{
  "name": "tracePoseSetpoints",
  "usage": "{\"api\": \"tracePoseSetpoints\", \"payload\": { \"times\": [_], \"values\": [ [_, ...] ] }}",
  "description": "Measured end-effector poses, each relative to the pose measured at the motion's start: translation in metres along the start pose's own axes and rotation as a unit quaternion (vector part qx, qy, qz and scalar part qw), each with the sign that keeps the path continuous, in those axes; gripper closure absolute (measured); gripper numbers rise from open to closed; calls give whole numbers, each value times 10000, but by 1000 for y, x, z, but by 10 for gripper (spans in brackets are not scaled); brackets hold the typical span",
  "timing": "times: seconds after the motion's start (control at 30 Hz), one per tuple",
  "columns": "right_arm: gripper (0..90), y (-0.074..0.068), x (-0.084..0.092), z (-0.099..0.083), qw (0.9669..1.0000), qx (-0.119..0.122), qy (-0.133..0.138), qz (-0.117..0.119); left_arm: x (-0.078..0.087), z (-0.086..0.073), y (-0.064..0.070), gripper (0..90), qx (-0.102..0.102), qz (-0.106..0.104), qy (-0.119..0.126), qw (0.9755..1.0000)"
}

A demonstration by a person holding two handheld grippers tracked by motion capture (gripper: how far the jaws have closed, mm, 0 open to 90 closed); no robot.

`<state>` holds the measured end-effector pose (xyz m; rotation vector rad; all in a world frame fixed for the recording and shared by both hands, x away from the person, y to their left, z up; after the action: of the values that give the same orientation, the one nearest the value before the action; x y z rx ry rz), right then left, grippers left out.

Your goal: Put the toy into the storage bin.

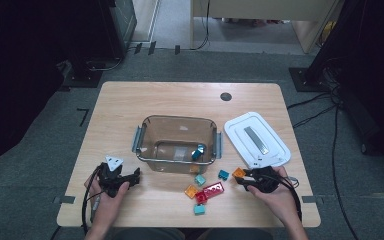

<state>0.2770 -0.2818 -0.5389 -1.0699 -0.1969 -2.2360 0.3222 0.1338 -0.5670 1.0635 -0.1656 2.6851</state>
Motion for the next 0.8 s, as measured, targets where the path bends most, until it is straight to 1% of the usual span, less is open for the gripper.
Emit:
{"api": "tracePoseSetpoints", "payload": {
  "times": [0.1,0.2,0.5,0.67,0.8],
  "values": [
    [600,4,5,2,9999,-150,70,-48,0,0,0,106,5,3,0,10000],
    [600,8,9,5,9996,-242,118,-67,0,0,0,106,8,7,2,10000],
    [601,20,21,15,9988,-433,190,-107,0,0,0,106,10,16,0,10000],
    [601,22,26,24,9989,-396,196,-128,0,0,0,106,18,14,3,10000],
    [601,22,34,34,9990,-374,215,-150,0,0,0,106,11,16,2,10000]
  ]
}}
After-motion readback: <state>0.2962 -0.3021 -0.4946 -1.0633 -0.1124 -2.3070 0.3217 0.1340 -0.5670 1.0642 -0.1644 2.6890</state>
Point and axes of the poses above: each handheld gripper's, and its own axes: x roughly backward along the jaws, z roughly out of its top, y roughly to its right, the point moved 7 cm from there along -x, roughly forward along the jaws, and after that the axes turned 1 degree about -x, right-handed, at the moved point
